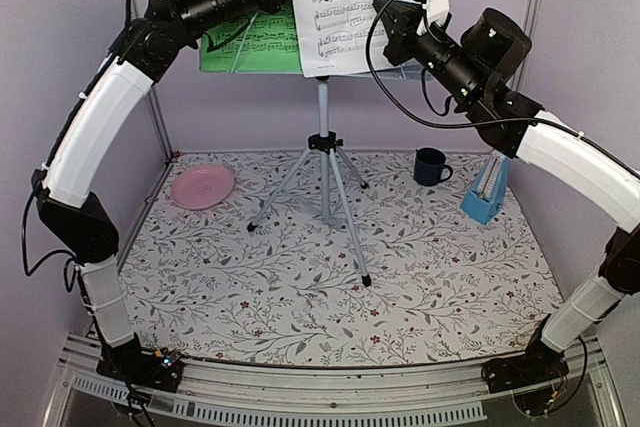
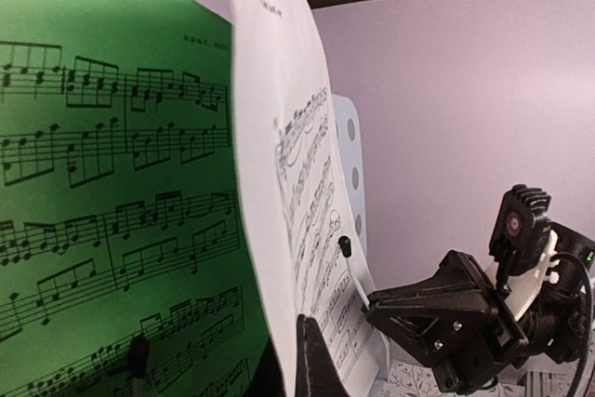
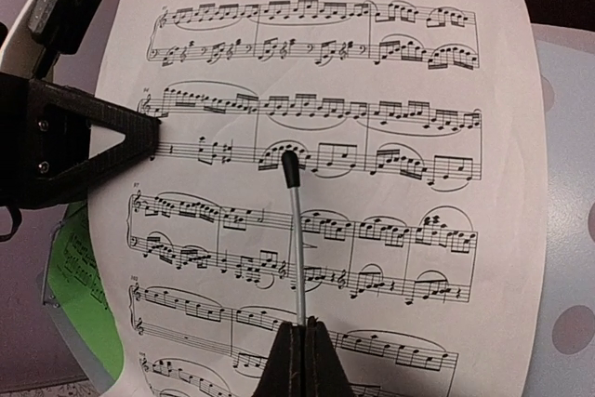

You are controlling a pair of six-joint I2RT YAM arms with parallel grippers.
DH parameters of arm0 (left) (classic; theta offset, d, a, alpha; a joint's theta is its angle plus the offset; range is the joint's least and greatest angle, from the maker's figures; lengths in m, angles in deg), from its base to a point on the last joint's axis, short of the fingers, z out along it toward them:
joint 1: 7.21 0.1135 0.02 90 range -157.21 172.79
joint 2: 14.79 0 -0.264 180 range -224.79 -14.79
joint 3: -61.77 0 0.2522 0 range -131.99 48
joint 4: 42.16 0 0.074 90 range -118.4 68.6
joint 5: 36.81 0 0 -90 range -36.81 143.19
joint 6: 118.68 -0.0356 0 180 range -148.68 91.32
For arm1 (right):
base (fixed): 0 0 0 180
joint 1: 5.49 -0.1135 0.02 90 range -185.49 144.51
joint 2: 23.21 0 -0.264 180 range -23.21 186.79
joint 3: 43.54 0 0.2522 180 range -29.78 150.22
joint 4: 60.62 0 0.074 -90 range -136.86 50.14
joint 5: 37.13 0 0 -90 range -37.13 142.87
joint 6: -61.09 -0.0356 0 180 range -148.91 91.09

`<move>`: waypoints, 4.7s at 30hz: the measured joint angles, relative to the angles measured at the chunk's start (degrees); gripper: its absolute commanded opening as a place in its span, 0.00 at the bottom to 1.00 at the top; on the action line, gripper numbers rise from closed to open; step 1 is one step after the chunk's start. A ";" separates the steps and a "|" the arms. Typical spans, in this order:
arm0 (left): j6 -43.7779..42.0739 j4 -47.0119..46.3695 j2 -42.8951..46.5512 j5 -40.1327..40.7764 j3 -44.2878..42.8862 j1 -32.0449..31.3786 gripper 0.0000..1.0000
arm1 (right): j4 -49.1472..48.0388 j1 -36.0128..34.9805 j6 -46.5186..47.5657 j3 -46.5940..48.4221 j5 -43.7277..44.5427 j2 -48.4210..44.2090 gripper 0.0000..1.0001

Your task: Set up the instrument practice props

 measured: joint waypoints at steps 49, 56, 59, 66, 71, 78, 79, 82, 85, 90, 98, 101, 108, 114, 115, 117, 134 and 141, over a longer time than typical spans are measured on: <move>-9.64 -10.03 15.89 6.23 12.76 -1.77 0.71 | -0.52 -0.07 -0.59 -4.42 -2.54 -3.96 0.53; -10.40 -7.76 24.39 9.99 21.86 -0.85 0.72 | -1.55 -0.07 -0.96 -5.64 -2.51 -7.15 0.54; -9.99 -5.40 26.03 10.75 24.72 0.81 0.71 | -1.77 -0.07 -1.81 -5.97 -2.60 -7.28 0.54; -10.10 -3.39 26.53 8.22 28.48 7.65 0.69 | -1.22 -0.07 -2.67 -6.36 -1.01 -7.26 0.53; -12.26 -3.80 26.03 3.63 28.76 11.39 0.66 | -1.14 -0.07 -2.64 -6.69 -0.22 -7.21 0.53; -13.46 -5.27 22.84 -0.59 25.31 14.73 0.64 | -0.98 -0.07 -2.62 -6.71 0.44 -6.84 0.53; -13.49 -5.40 22.43 -0.81 25.16 14.93 0.64 | -0.98 -0.07 -2.62 -6.69 0.50 -6.69 0.53; -13.51 -5.44 21.00 -2.08 24.50 15.26 0.62 | -0.87 -0.07 -2.60 -6.69 0.57 -6.12 0.52; -13.51 -5.51 19.85 -3.48 23.87 15.28 0.59 | -0.81 -0.07 -2.40 -6.69 0.61 -5.53 0.51; -12.79 -5.95 18.80 -5.29 23.32 15.30 0.55 | -0.70 -0.07 -2.21 -6.69 0.61 -4.72 0.51; -10.88 -7.02 17.09 -7.87 22.49 15.30 0.48 | -0.66 -0.07 -1.95 -6.69 0.59 -4.50 0.50; -10.43 -7.10 16.46 -8.52 22.18 15.23 0.45 | -0.66 -0.07 -1.95 -6.69 0.59 -4.50 0.50; -8.15 -7.17 15.43 -10.73 21.07 15.15 0.59 | -0.66 -0.07 -1.97 -6.69 0.55 -4.50 0.49; -6.12 -8.04 15.02 -13.05 20.65 14.95 0.74 | -0.66 -0.07 -1.97 -6.69 0.52 -4.50 0.49; -5.68 -8.07 14.75 -13.49 20.17 14.95 0.75 | -0.66 -0.07 -1.97 -6.67 0.52 -4.50 0.49; -5.38 -8.24 14.16 -13.97 19.10 14.95 0.77 | -0.68 -0.07 -1.99 -6.67 0.50 -4.50 0.49; -3.10 -7.10 10.14 -19.08 12.22 14.75 0.63 | -0.63 -0.07 -1.99 -6.67 0.44 -4.13 0.48; -3.19 -6.10 12.72 -19.28 17.73 14.67 0.69 | -0.66 -0.07 -1.99 -6.67 0.28 -4.13 0.47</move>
